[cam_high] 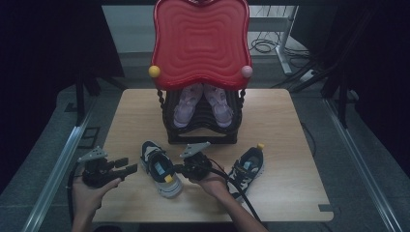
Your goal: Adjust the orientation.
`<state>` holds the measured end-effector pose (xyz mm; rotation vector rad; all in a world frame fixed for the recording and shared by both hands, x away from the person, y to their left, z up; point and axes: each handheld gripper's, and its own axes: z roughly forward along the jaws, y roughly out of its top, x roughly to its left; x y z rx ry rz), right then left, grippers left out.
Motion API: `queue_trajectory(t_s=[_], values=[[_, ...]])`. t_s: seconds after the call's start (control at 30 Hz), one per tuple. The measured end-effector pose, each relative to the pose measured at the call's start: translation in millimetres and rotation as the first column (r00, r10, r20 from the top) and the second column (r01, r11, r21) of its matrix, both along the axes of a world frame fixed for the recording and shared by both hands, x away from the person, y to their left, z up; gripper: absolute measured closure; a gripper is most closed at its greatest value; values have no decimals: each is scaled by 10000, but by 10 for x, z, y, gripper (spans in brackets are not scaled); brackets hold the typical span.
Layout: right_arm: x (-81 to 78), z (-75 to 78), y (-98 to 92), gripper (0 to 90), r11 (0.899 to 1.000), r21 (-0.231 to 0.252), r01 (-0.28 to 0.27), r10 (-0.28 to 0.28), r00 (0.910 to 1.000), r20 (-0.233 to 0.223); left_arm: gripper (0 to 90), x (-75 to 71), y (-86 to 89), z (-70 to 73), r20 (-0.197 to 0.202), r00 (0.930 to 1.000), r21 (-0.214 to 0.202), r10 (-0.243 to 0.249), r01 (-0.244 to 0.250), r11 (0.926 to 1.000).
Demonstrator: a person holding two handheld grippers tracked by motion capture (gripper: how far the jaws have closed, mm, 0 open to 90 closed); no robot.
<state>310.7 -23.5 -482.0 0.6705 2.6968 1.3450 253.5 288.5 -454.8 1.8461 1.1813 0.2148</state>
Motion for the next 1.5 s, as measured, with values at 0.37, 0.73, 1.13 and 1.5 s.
queue_trajectory(t_s=[0.37, 0.73, 1.13, 1.5], values=[[-67, -62, 127, 900, 9992, 50, -398, 400, 9988, -288, 446, -14, 36, 15, 109, 9998, -98, 152, -151, 9998], [-104, -89, 213, 900, 9973, 146, -723, 729, 9964, -437, 447, -34, 70, 41, 262, 9992, -172, 294, -290, 9994], [-185, -97, 379, 900, 9935, 200, -1122, 1128, 9930, -350, 447, -43, 81, 54, 312, 9991, -223, 304, -298, 9993], [-230, -109, 539, 900, 9887, 268, -1475, 1482, 9886, -279, 447, -61, 105, 76, 384, 9986, -303, 372, -360, 9989]])
